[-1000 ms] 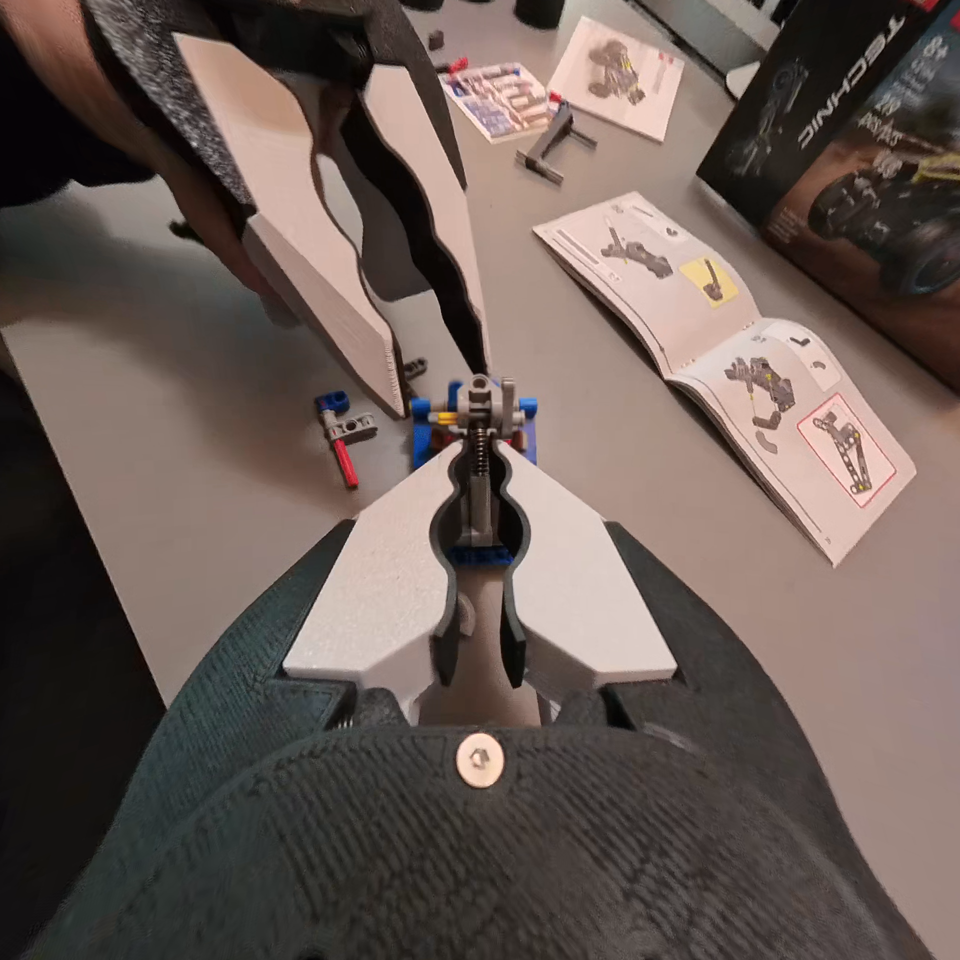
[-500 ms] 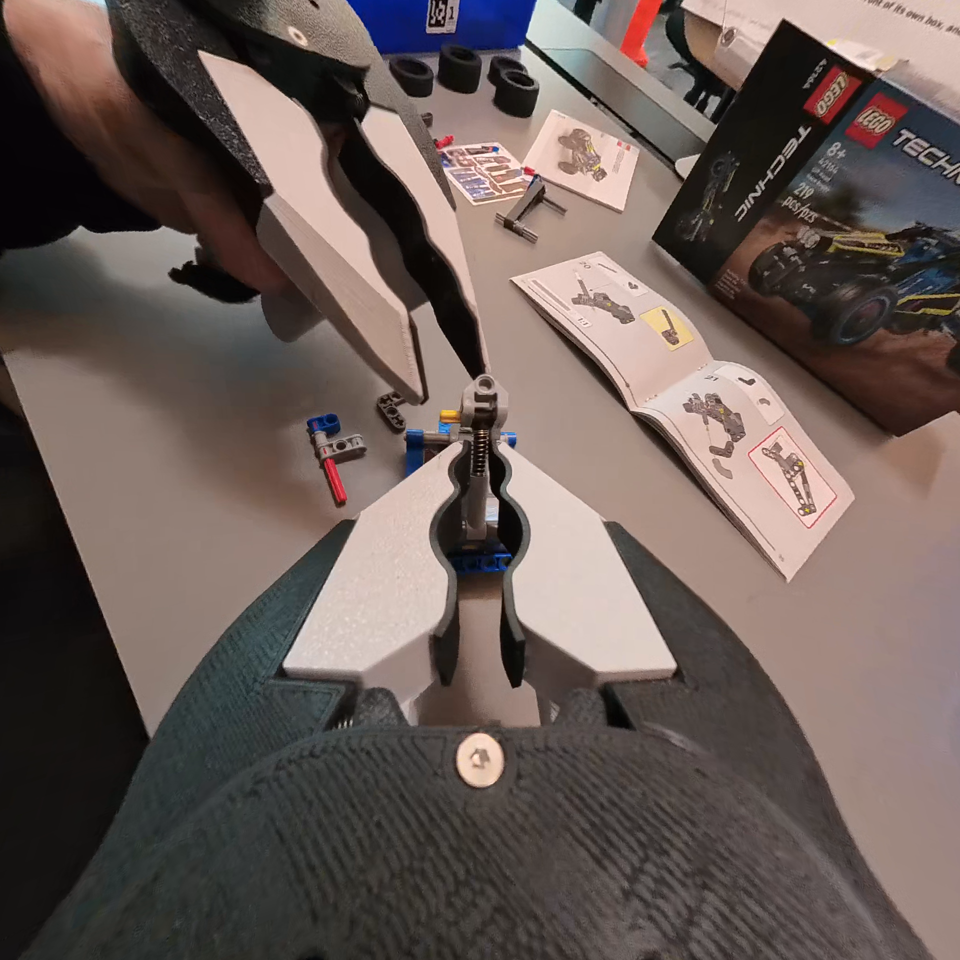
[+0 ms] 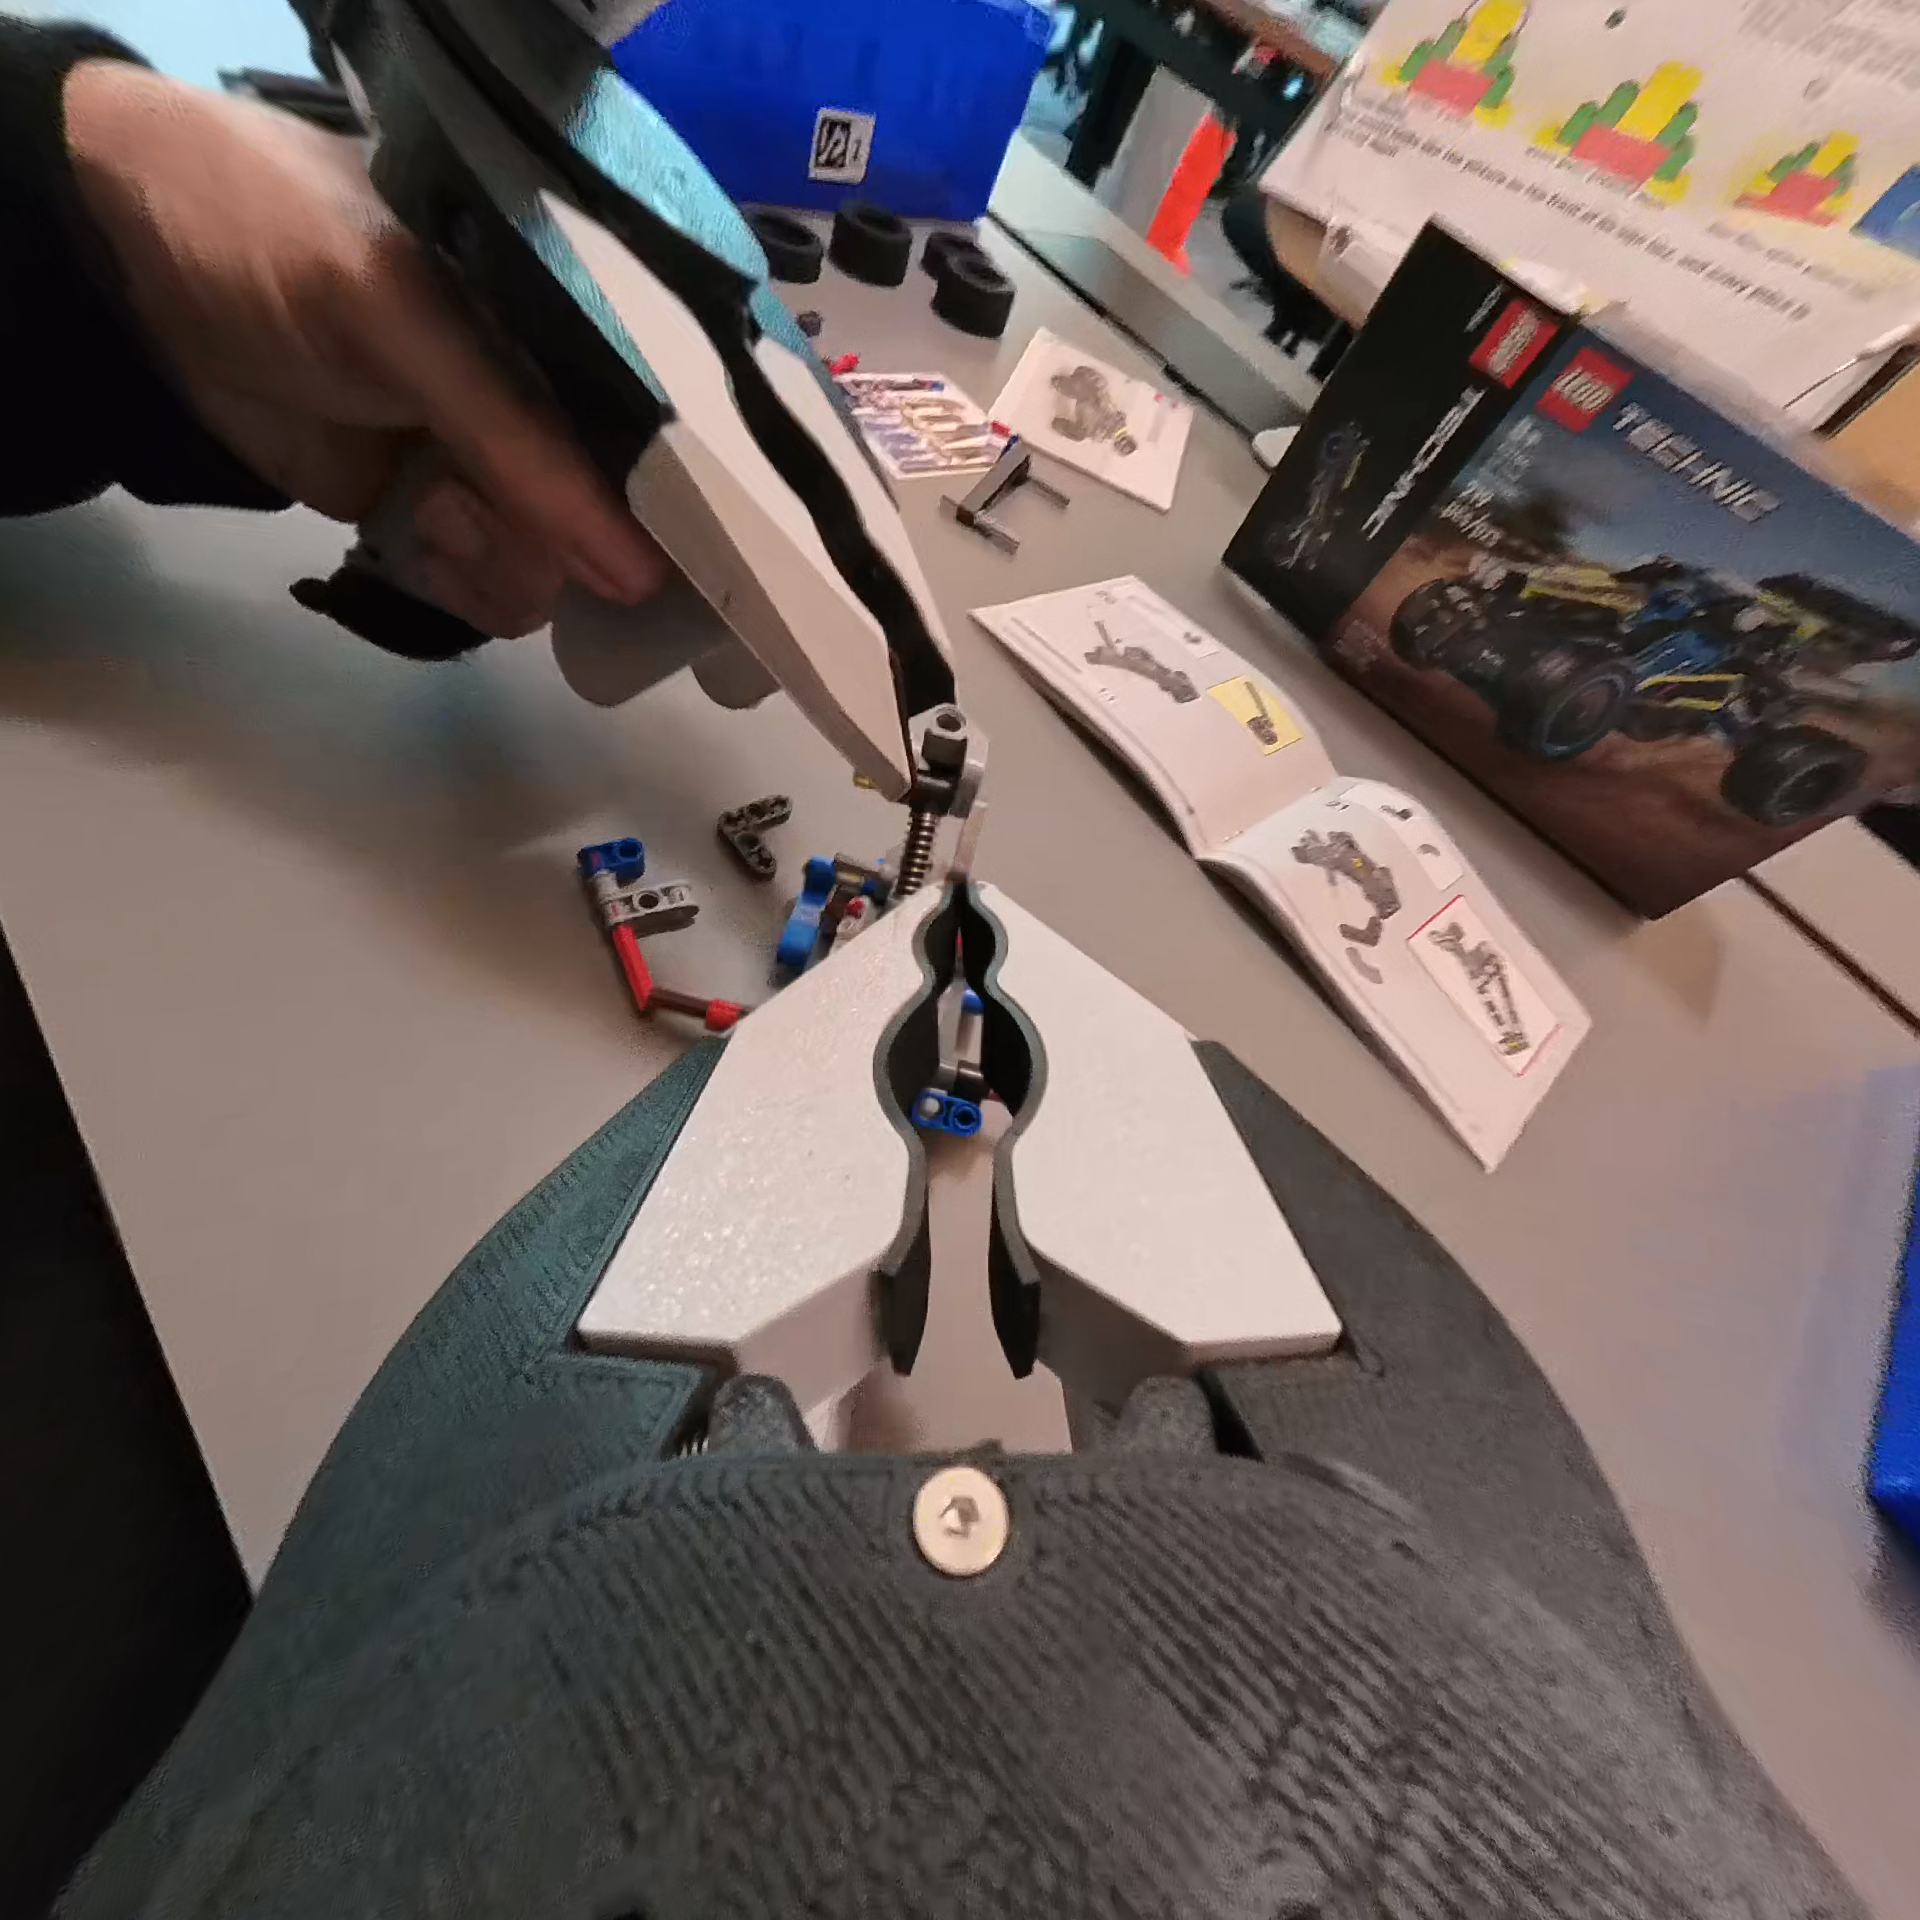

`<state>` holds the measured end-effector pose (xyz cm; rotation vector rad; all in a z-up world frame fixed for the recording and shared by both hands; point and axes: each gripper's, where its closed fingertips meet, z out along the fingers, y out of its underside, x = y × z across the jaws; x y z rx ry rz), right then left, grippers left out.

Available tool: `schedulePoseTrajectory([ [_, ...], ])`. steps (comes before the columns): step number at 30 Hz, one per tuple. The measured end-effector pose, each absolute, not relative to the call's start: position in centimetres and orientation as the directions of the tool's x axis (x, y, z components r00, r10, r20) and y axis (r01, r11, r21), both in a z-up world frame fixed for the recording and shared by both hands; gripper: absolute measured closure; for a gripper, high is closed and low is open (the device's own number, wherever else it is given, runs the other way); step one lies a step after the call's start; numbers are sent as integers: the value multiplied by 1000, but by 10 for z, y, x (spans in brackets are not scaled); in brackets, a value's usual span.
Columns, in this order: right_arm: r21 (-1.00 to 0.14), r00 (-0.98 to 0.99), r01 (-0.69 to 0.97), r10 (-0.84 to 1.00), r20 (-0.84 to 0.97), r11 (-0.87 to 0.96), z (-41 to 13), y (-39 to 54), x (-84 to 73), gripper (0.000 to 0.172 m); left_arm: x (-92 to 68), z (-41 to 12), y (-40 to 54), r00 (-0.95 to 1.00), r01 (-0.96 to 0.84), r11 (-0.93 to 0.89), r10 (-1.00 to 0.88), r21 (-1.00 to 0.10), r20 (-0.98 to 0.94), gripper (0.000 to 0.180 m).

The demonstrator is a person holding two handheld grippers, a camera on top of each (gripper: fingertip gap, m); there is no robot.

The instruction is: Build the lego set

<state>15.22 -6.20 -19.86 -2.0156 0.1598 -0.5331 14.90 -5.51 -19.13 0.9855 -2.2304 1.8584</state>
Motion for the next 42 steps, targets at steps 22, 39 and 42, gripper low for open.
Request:
schedulePoseTrajectory([
  [22, -923, 921, 102, -316, 229, -370, -196, -54, 151, 157, 146, -179, -62, -599, -764, -166, -174, -623, 781, 163],
  [39, -834, 894, 215, -240, 377, -509, -207, -43, 145, 156, 146, -192, -54, -738, -597, 89, -450, -797, 503, 176],
  [42, -849, 903, 226, -224, 367, -477, -207, -42, 143, 155, 147, -195, -52, -719, -627, 52, -424, -778, 551, 176],
])
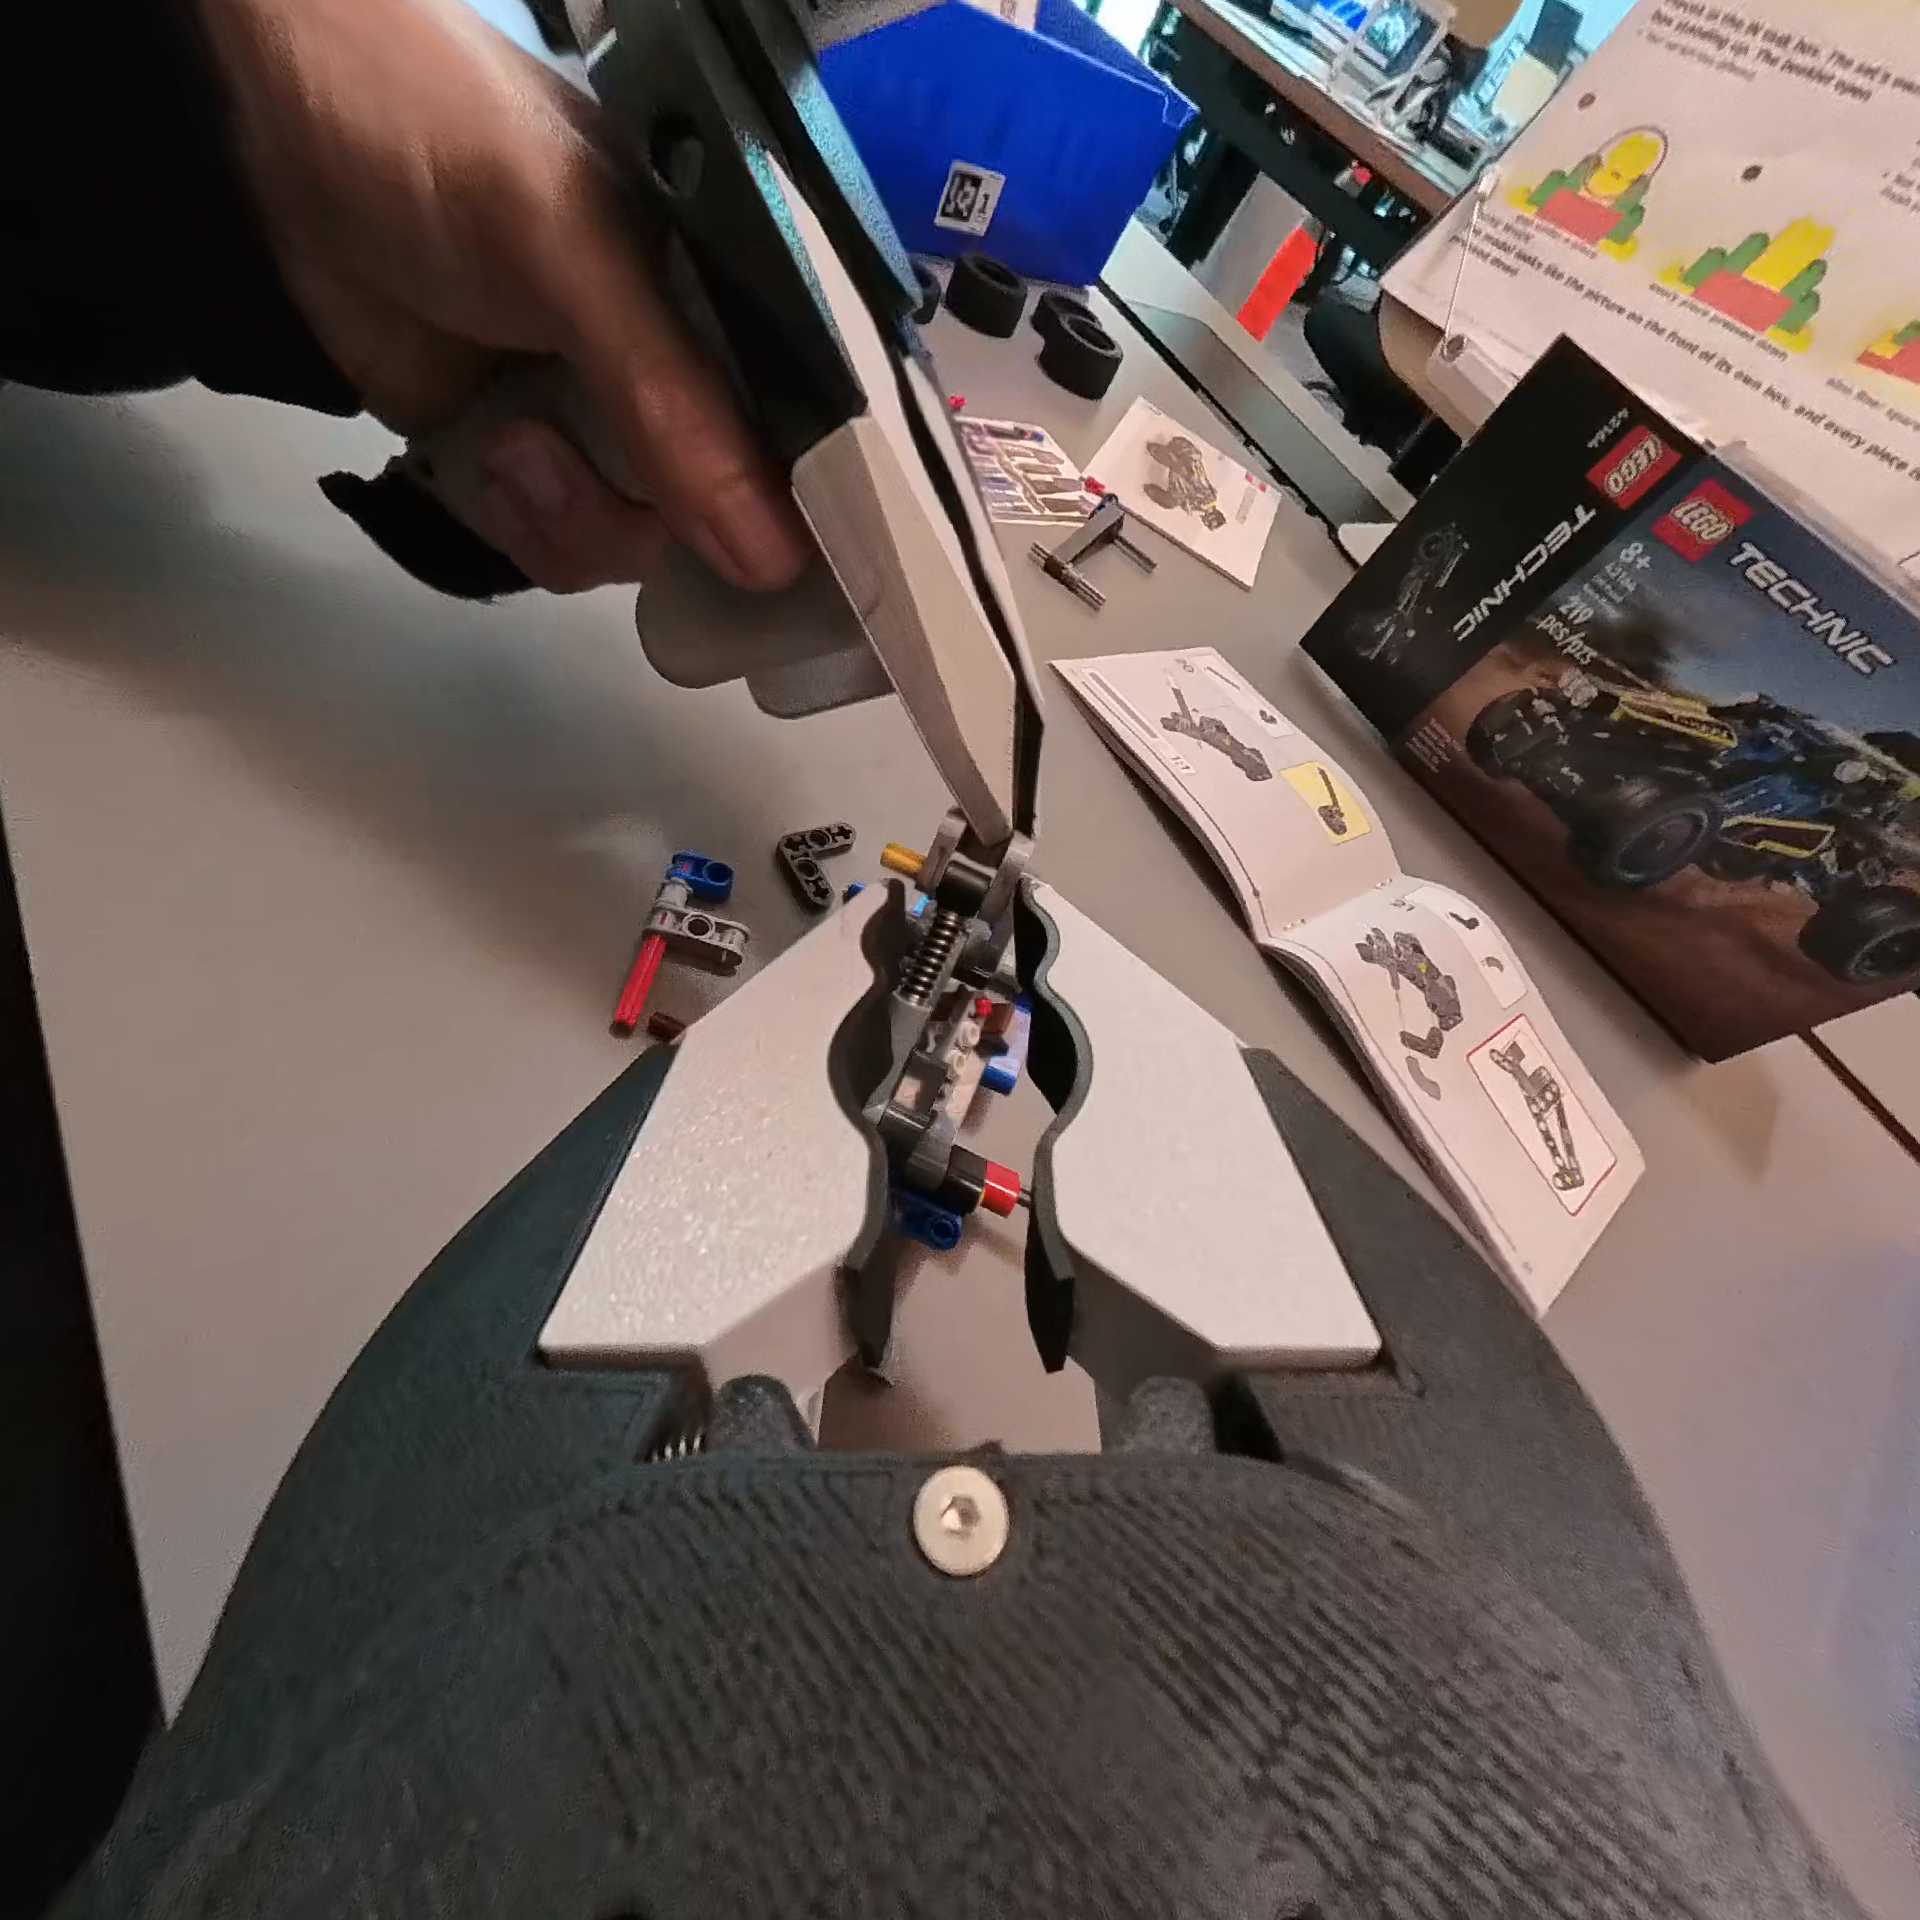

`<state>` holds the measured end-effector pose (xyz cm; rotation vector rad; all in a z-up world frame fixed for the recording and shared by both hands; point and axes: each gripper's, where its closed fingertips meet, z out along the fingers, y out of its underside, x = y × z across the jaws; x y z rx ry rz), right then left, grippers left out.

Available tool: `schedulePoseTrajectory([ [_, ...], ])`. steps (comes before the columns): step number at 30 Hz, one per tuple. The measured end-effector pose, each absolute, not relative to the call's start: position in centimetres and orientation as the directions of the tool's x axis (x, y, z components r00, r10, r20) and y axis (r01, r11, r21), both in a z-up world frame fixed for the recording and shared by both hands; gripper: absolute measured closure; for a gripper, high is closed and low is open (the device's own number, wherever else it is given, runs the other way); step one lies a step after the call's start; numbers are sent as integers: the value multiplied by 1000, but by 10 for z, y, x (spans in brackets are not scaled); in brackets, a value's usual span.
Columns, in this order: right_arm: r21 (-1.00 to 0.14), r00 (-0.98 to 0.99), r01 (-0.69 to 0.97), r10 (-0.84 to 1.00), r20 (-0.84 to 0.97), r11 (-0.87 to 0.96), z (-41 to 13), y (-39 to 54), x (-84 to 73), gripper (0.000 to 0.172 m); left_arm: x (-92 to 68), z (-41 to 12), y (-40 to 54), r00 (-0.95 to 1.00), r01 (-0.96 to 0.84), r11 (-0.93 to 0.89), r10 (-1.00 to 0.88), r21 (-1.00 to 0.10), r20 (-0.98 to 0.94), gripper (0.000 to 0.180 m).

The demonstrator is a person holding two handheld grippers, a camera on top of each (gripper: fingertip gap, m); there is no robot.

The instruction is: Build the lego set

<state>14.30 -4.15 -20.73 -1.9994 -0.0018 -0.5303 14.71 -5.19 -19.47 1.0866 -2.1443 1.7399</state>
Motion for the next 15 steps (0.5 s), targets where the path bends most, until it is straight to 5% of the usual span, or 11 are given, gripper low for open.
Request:
schedulePoseTrajectory([
  [15, -912, 936, 132, -255, 244, -389, -209, -43, 146, 158, 151, -195, -54, -744, -594, 39, -409, -804, 529, 176],
])
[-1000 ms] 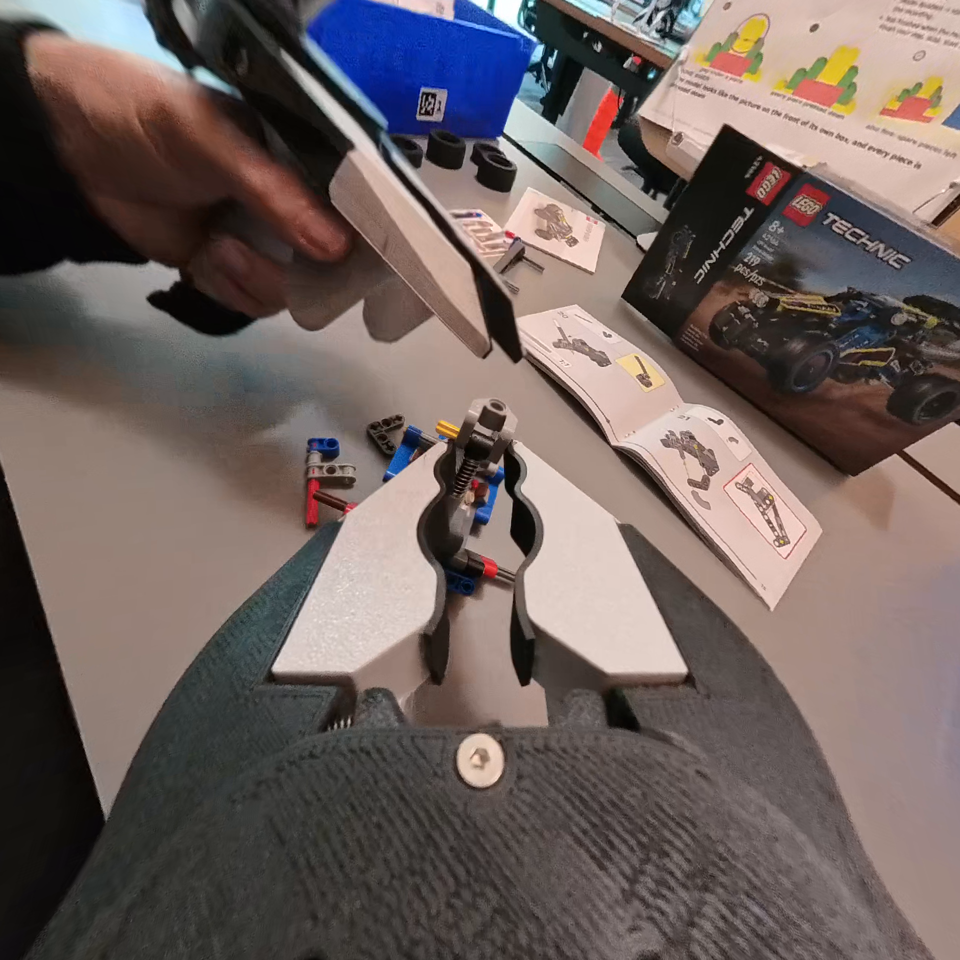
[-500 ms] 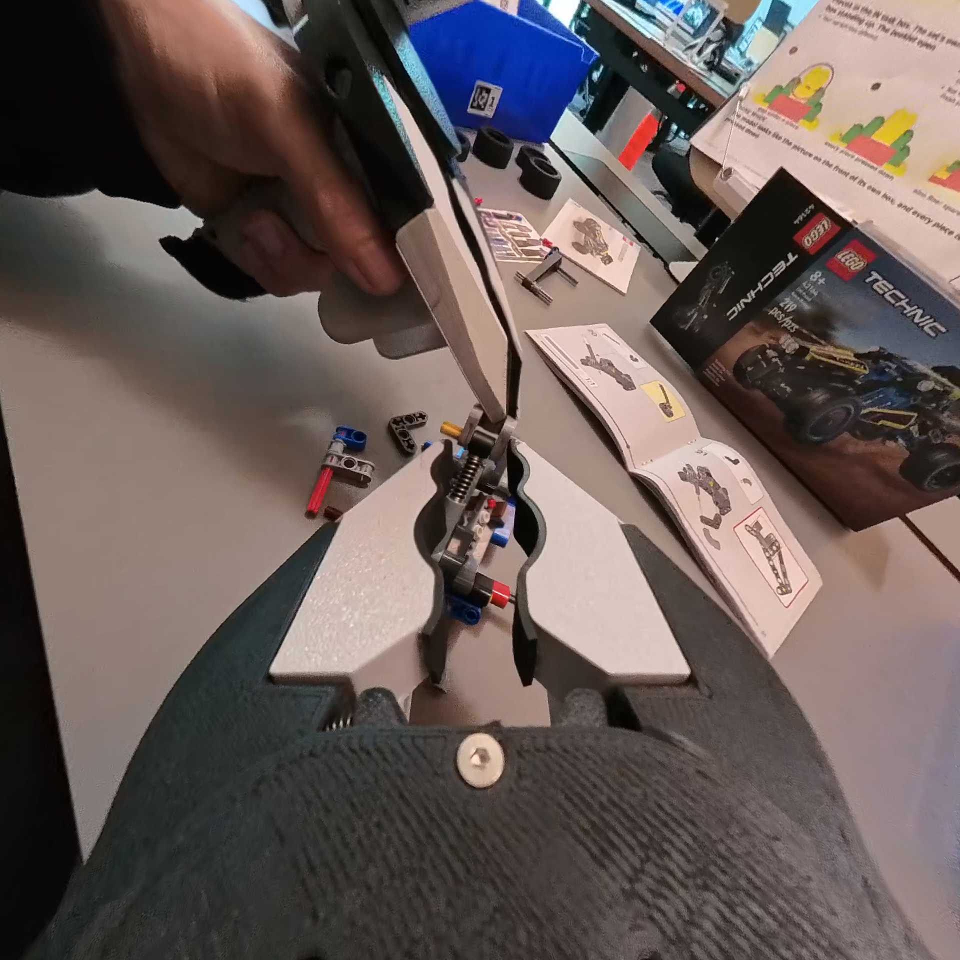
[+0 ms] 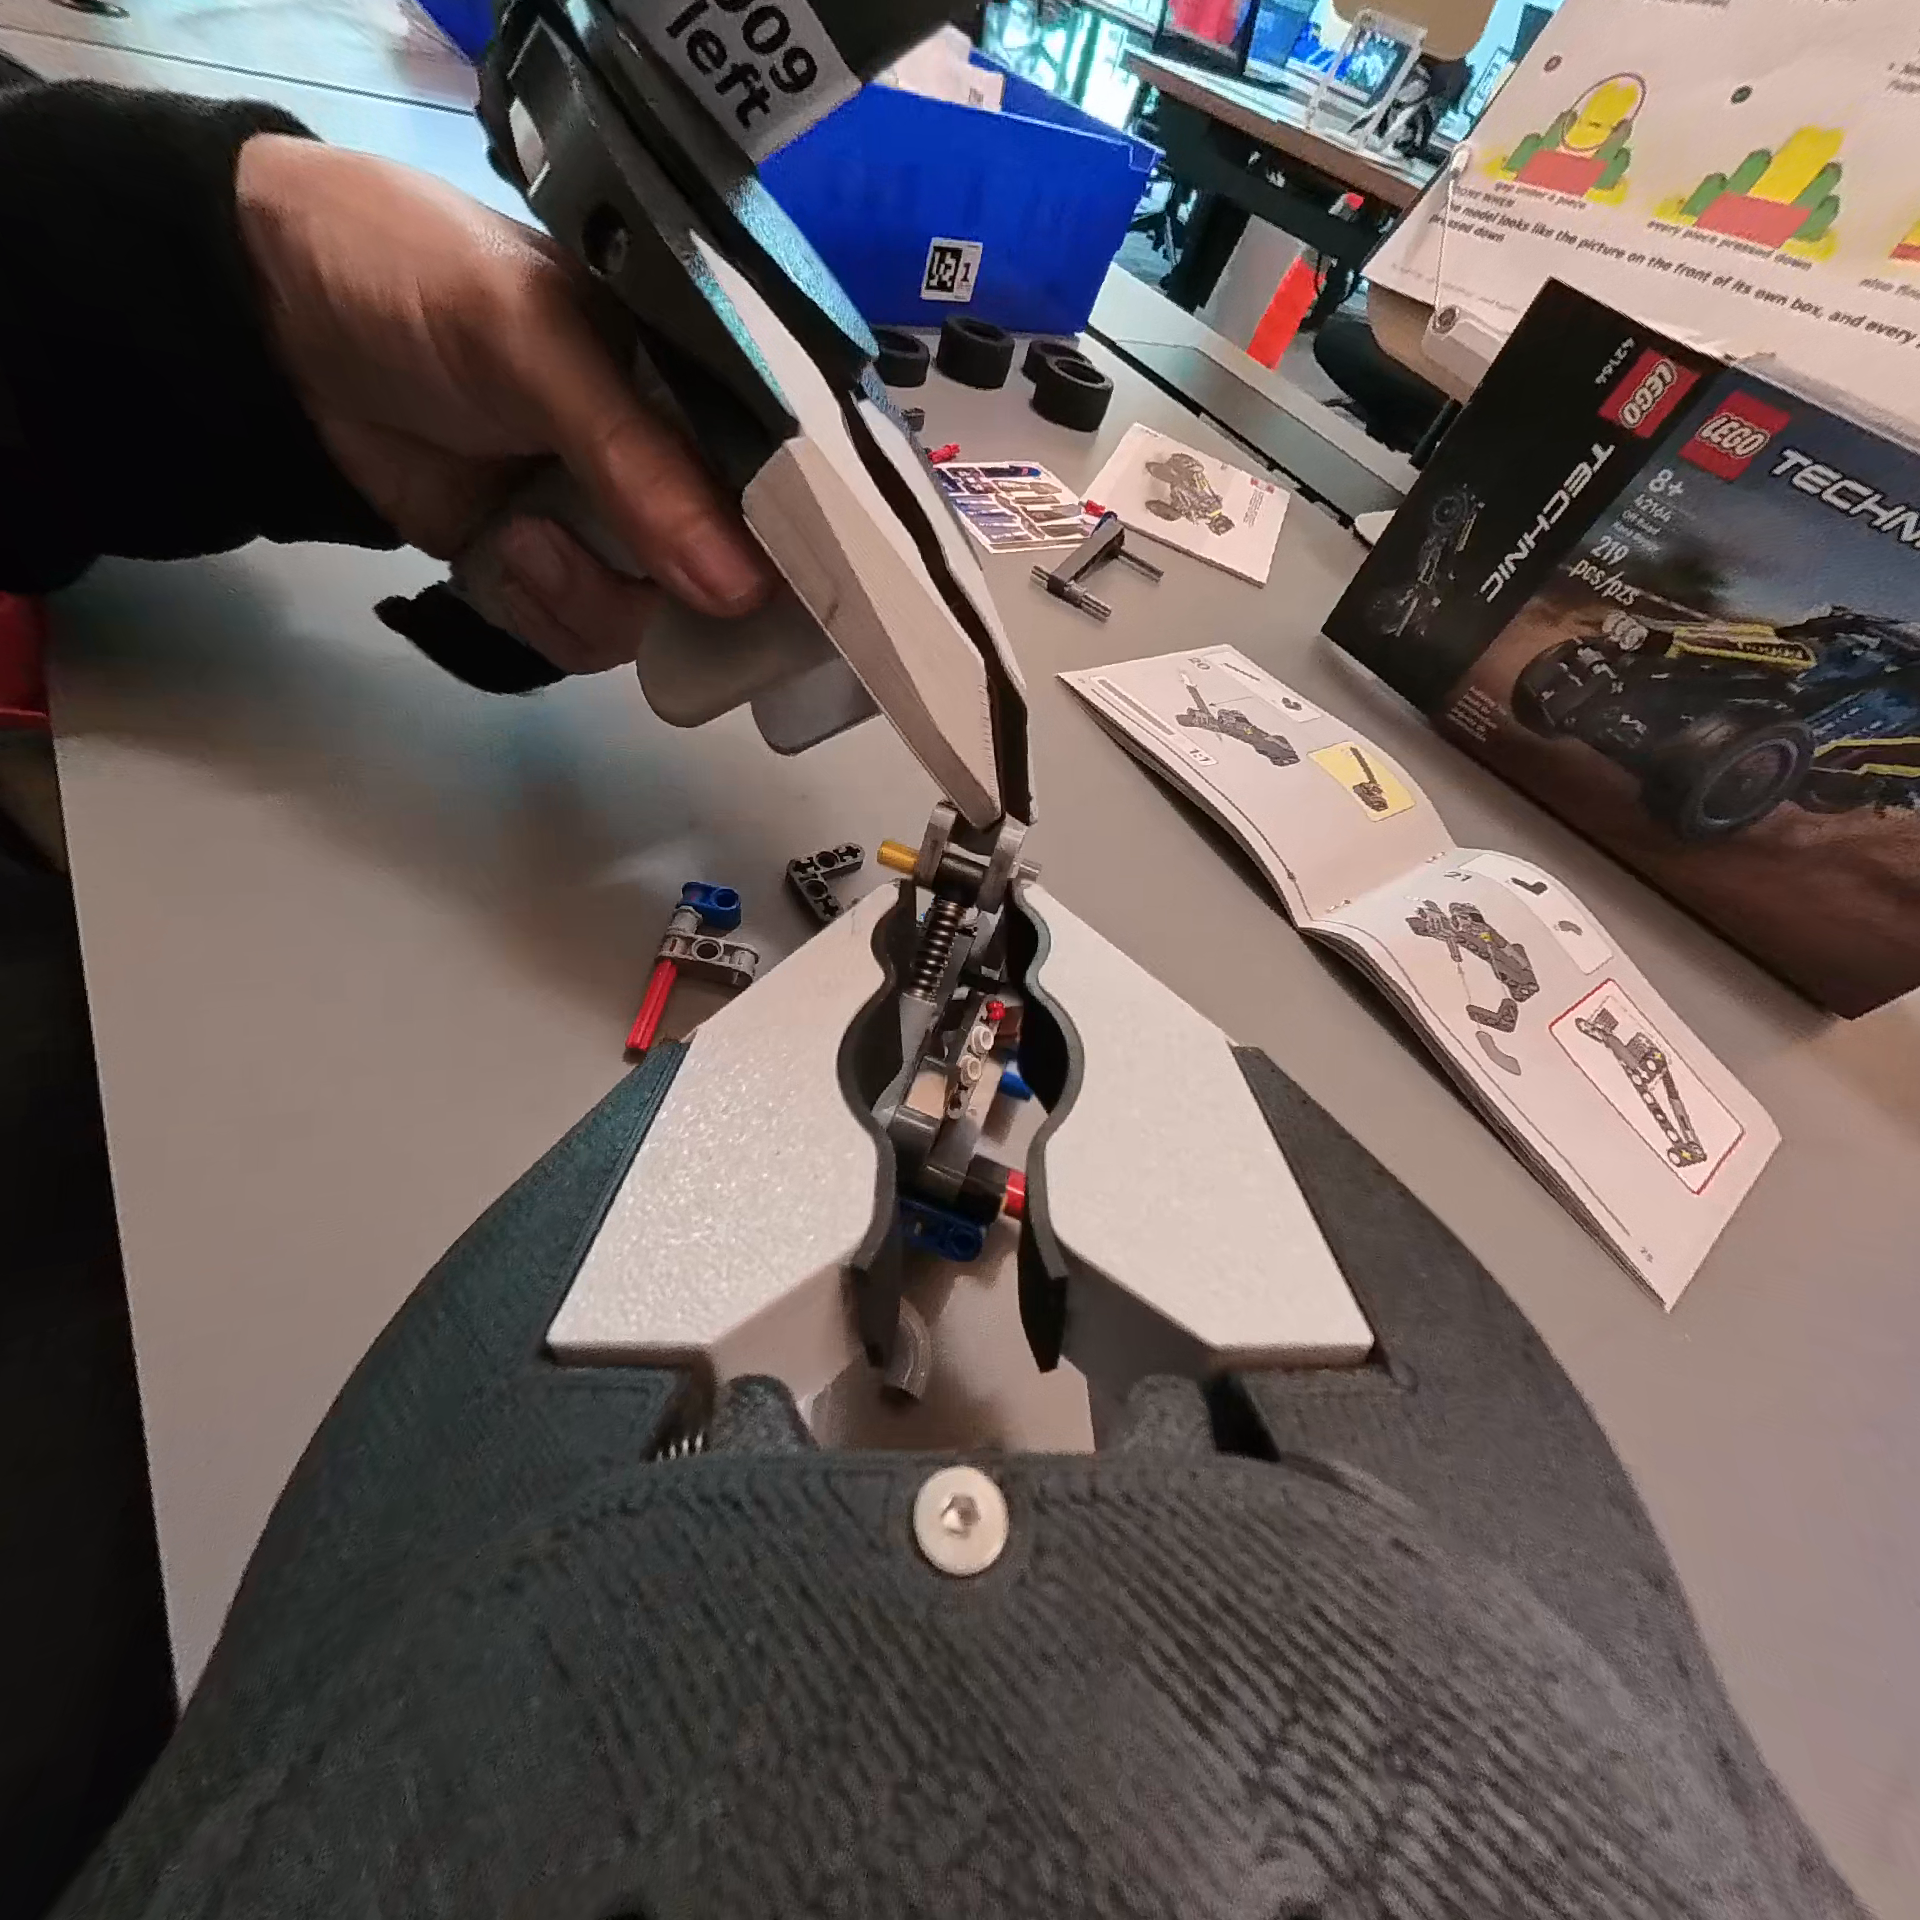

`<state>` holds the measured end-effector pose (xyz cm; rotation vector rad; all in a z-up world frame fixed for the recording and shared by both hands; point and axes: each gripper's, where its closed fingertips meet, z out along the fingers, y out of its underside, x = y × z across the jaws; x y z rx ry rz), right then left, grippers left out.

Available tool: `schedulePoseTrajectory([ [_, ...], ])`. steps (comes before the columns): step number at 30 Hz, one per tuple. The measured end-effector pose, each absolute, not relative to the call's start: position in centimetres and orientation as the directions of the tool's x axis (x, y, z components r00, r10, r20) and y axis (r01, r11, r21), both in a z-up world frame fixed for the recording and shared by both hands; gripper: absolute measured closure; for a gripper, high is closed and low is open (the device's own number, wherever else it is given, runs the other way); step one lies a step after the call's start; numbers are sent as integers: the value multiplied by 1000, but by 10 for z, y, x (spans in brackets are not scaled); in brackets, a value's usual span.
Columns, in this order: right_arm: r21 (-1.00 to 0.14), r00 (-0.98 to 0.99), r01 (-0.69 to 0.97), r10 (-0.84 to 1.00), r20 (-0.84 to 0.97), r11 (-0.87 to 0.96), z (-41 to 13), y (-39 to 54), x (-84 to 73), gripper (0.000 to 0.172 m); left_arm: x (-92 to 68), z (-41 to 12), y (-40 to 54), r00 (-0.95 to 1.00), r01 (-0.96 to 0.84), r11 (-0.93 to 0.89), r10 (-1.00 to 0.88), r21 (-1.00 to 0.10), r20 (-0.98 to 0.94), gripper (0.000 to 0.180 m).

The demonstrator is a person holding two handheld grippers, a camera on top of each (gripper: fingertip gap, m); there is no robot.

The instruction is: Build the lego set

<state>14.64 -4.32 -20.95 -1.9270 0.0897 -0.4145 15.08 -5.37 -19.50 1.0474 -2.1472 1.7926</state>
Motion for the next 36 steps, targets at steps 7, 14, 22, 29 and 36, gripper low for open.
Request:
schedulePoseTrajectory([
  [7, -914, 936, 71, -291, 200, -400, -212, -47, 154, 159, 143, -198, -23, -908, -223, 351, -415, -909, 62, 167],
  [14, -912, 931, 58, -308, 197, -406, -213, -47, 158, 159, 129, -253, 1, -944, -73, 802, -248, -593, -219, 172],
  [22, -920, 941, 17, -304, 147, -392, -213, -46, 157, 159, 131, -269, -14, -960, -133, 836, -243, -532, -143, 177],
  [29, -920, 942, 1, -309, 132, -391, -214, -46, 159, 159, 141, -267, -16, -925, -39, 833, -239, -552, -295, 177],
  [36, -920, 938, -65, -338, 76, -386, -216, -48, 167, 159, 152, -238, -16, -827, 63, 710, -357, -701, -435, 177],
])
